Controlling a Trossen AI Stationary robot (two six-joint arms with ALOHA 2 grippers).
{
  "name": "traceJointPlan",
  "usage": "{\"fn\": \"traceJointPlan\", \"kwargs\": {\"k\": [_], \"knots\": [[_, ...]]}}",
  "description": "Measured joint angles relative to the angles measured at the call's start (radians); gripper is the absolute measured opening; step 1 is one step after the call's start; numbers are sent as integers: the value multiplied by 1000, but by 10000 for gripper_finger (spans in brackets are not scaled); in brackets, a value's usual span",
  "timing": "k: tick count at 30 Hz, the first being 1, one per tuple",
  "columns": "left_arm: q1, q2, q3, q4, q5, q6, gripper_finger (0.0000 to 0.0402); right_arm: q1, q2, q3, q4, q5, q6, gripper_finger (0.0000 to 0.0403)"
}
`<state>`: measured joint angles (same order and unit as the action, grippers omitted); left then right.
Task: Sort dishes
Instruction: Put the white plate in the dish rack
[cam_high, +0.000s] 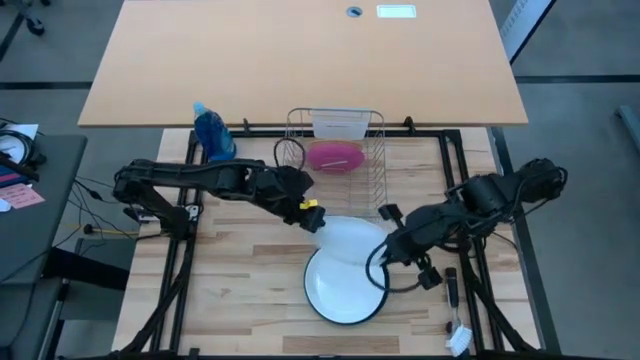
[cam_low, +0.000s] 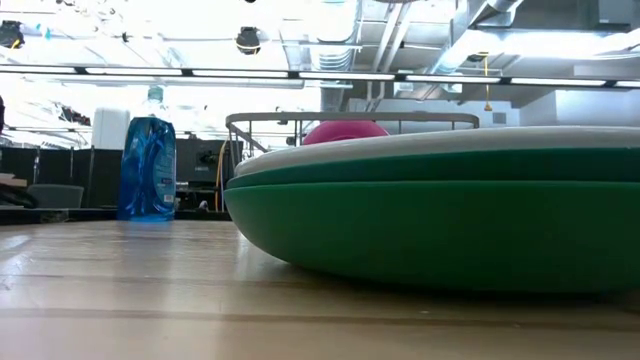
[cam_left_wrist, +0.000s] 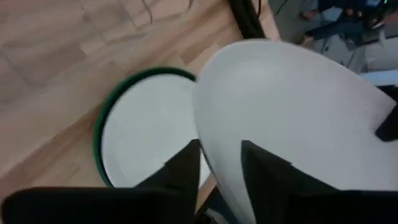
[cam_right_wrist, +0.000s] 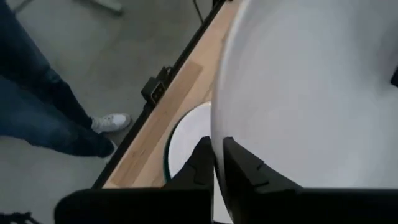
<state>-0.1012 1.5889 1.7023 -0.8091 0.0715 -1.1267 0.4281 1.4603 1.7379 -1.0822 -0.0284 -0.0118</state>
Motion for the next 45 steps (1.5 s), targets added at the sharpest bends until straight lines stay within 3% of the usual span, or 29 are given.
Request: {"fn": "traceJointPlan", "kwargs": {"k": [4,9,16,24,30,36,41,45], "knots": [[-2,-44,1,-3,-90,22,142,-23,0,77,-59,8,27,14],[-2,-131,2,-9,-295,48,180,-71,-1,163,-94,8,54,10],[-11,-283,2,-10,-627,71,189,-136,-1,241,-151,5,65,4],[-37,-366,2,-9,-753,175,189,-253,-1,448,-67,-41,95,1],[-39,-340,2,-10,-757,200,189,-380,-4,616,268,-358,130,1],[-39,-276,0,-8,-757,193,189,-520,-15,609,716,-665,279,0],[-39,-222,0,-8,-744,178,189,-612,20,609,1084,-818,507,0],[-39,-193,0,-7,-727,176,189,-650,69,608,1436,-867,731,0]]}}
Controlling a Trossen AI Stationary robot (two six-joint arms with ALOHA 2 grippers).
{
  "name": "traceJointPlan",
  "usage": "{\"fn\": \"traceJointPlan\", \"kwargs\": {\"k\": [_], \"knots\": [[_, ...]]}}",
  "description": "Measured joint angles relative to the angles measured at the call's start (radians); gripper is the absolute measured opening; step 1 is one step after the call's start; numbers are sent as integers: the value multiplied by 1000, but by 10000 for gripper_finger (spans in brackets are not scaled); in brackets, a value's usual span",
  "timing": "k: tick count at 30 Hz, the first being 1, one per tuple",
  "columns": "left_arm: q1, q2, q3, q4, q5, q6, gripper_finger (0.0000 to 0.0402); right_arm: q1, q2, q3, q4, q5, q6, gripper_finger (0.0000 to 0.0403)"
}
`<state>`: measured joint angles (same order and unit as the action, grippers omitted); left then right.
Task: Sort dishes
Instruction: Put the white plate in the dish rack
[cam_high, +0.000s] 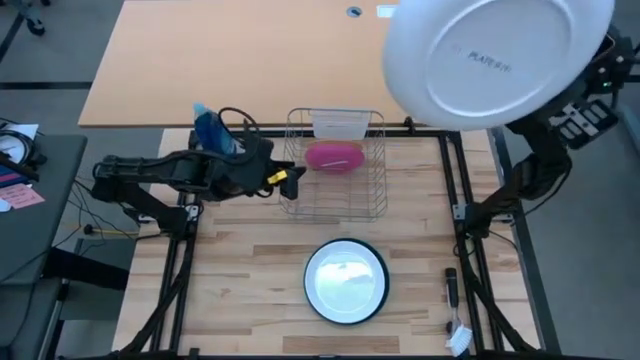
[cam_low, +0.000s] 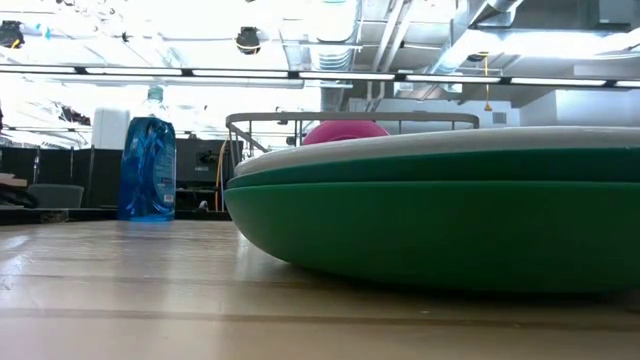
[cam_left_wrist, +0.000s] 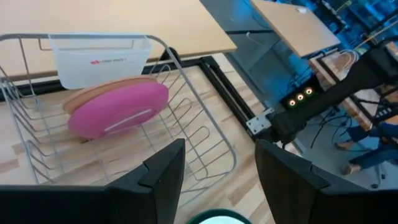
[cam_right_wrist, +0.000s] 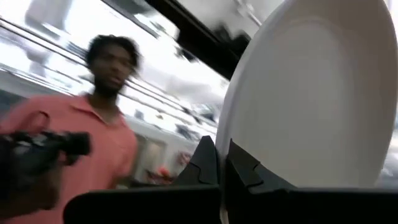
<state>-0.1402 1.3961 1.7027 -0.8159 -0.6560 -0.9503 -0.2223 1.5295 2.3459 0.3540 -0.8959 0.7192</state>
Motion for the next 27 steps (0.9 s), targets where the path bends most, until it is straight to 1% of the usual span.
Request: {"fn": "traceJointPlan", "kwargs": {"k": [2,4,7,12,15,21,27], "knots": [[0,2,0,-3,5,0,189,-18,19,0,107,-1,79,0],[0,8,0,2,4,0,189,-36,29,0,130,-7,123,0],[0,9,0,-3,5,5,189,-56,42,0,94,-20,138,0],[0,0,0,-3,5,6,189,-53,50,-1,53,-27,148,0],[0,2,0,-4,25,5,189,-46,43,-1,40,-48,140,0],[0,1,0,-5,26,-5,189,-49,29,0,-7,-72,132,0],[0,1,0,-5,26,-5,189,-49,9,0,-196,-73,46,1]]}}
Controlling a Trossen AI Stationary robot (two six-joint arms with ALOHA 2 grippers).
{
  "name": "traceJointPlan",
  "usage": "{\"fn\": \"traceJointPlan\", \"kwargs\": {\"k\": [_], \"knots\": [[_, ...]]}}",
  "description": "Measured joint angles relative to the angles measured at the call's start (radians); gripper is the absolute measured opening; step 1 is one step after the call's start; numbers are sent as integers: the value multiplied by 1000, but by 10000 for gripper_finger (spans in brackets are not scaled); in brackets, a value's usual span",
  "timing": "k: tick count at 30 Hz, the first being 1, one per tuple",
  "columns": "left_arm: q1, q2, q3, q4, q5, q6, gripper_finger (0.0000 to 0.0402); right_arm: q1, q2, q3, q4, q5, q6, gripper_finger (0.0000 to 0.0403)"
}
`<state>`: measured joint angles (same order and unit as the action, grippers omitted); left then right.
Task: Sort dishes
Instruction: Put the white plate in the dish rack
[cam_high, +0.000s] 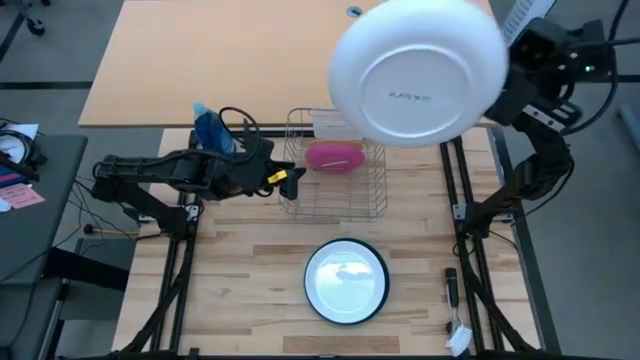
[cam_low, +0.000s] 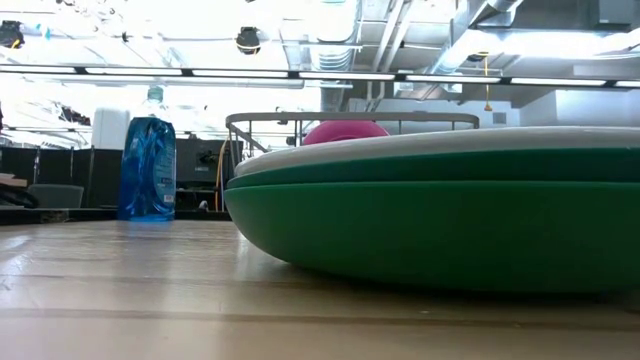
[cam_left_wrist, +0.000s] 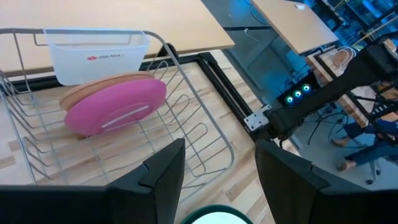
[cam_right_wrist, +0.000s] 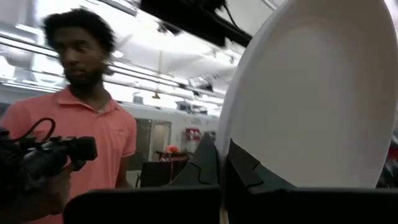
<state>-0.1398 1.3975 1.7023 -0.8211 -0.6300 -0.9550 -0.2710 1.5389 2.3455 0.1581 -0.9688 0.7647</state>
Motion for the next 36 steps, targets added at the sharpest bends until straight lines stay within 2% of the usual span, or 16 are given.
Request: {"fn": "traceJointPlan", "kwargs": {"k": [11,23,29,36], "knots": [[4,0,0,-4,0,3,189,37,-32,-1,-394,2,-143,1],[4,0,0,-6,2,-39,189,83,-37,0,-469,8,-164,2],[21,0,0,-166,73,-291,189,105,-61,0,-606,10,-172,2],[4,0,0,-173,130,-298,189,136,-130,0,-831,53,-281,2]]}}
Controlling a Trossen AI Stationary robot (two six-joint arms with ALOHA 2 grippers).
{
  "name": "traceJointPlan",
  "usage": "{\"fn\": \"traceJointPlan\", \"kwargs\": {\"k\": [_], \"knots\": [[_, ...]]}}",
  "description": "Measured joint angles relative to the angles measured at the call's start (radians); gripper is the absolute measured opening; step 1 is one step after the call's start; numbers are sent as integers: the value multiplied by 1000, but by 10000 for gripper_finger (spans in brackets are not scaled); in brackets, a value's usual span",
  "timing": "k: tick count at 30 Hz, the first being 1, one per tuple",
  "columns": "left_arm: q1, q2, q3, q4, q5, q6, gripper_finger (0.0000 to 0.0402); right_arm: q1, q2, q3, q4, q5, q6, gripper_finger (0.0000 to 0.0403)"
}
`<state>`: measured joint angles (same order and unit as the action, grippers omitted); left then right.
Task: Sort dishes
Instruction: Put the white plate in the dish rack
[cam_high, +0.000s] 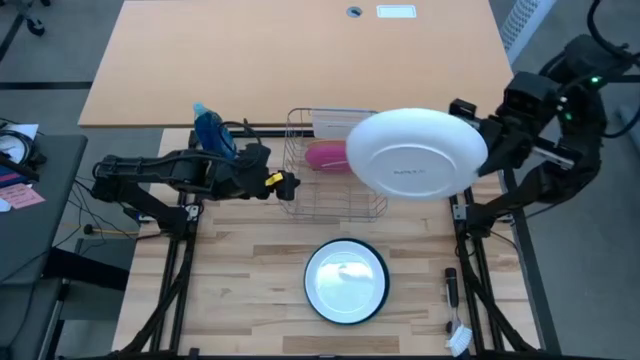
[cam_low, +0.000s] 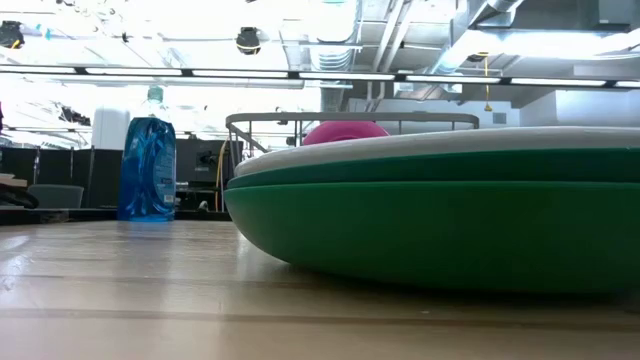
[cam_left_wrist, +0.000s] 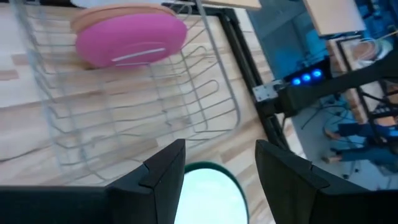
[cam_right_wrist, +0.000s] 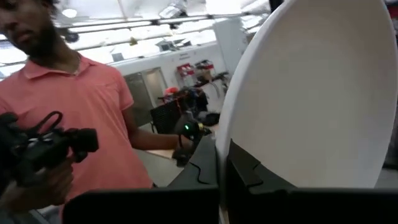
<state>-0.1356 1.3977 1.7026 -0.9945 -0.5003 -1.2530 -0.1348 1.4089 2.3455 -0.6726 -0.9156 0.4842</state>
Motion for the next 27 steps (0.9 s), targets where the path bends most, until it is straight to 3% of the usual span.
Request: {"fn": "traceJointPlan", "kwargs": {"k": [14,20,27], "knots": [[-9,0,0,91,-2,11,189,101,-76,0,-324,243,-157,2],[-16,0,0,179,-2,28,189,190,-65,-1,-328,217,-256,2],[-46,2,0,436,-2,243,189,228,-77,0,-328,207,-283,2]]}}
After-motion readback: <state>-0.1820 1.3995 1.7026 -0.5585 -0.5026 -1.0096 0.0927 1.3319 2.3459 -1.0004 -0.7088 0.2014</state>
